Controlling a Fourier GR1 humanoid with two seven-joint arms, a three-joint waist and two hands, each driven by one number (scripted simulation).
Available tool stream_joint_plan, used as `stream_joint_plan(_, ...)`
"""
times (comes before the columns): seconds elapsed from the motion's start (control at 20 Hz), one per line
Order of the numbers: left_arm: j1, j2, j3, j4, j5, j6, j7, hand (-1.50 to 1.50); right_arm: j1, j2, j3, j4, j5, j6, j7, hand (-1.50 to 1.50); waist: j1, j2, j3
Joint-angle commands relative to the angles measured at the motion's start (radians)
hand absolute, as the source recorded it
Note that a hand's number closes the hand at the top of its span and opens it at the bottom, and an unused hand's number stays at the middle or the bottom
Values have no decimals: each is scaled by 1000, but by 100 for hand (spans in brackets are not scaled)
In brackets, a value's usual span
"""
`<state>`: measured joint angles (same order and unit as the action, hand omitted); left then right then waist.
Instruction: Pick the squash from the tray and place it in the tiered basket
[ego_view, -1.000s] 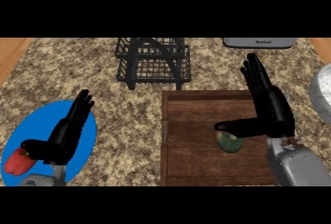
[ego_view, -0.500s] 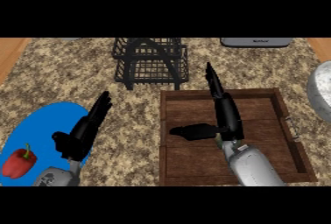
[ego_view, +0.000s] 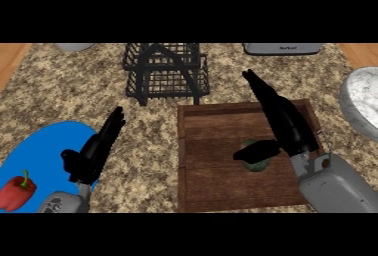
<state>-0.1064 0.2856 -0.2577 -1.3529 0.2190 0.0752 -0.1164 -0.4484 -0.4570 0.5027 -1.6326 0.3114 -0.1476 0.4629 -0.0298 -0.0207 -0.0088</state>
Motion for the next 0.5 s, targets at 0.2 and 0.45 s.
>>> stream_joint_plan(0.2, -16, 1, 11, 14, -2, -4, 5, 0, -160, -203, 109, -176, -7, 465, 432, -150, 4, 3, 1)
stream_joint_plan(0.45, -47, -28, 2, 24, -13, -6, 8, 0, -182, -123, 124, -394, -130, 603, 777, -150, 6, 11, 6)
